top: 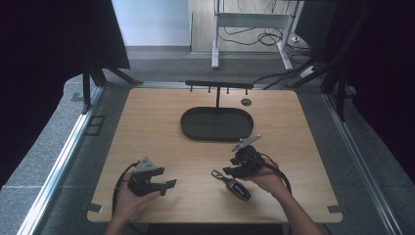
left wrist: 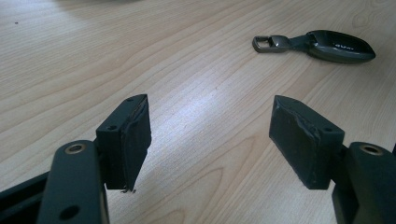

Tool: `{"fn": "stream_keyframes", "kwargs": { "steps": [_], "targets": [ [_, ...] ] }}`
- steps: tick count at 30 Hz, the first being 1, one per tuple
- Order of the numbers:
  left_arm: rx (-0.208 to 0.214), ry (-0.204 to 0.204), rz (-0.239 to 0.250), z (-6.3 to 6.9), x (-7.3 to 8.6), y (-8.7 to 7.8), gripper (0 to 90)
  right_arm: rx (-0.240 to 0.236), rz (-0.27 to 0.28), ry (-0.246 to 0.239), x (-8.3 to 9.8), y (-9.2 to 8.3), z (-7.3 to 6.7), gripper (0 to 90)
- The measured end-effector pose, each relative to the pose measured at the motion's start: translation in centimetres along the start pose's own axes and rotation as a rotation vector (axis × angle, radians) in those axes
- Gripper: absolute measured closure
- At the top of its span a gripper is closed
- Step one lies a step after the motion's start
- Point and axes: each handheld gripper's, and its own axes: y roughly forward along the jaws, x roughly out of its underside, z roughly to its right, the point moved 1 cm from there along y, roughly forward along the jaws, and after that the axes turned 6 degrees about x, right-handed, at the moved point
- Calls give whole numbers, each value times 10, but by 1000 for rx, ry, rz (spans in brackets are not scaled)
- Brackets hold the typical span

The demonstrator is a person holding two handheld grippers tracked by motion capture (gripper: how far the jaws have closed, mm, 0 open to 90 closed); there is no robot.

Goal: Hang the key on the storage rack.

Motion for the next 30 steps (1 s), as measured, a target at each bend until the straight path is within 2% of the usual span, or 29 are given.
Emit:
{"fn": "stream_keyframes", "kwargs": {
  "steps": [17, 30],
  "targets": [
    [3, 1, -2, 1, 0, 1, 301, -19, -72, -22, -4, 19, -7, 538],
    [7, 0, -3, 1, 0, 2, 301, -16, -158, -47, -6, 32, -12, 572]
  ]
}}
